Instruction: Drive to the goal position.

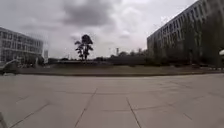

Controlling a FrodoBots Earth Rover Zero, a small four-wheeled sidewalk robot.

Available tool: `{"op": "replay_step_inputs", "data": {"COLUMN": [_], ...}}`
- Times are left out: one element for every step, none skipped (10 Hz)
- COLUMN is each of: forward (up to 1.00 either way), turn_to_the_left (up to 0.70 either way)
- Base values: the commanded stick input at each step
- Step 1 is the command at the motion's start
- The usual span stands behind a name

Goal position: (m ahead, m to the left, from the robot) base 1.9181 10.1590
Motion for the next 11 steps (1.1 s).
{"op": "replay_step_inputs", "data": {"forward": [0.45, 0.45, 0.45, 0.45, 0.45, 0.45, 0.45, 0.45, 0.45, 0.45, 0.45], "turn_to_the_left": [0.27, 0.27, 0.27, 0.27, 0.27, 0.27, 0.27, 0.27, 0.27, 0.27, 0.27]}}
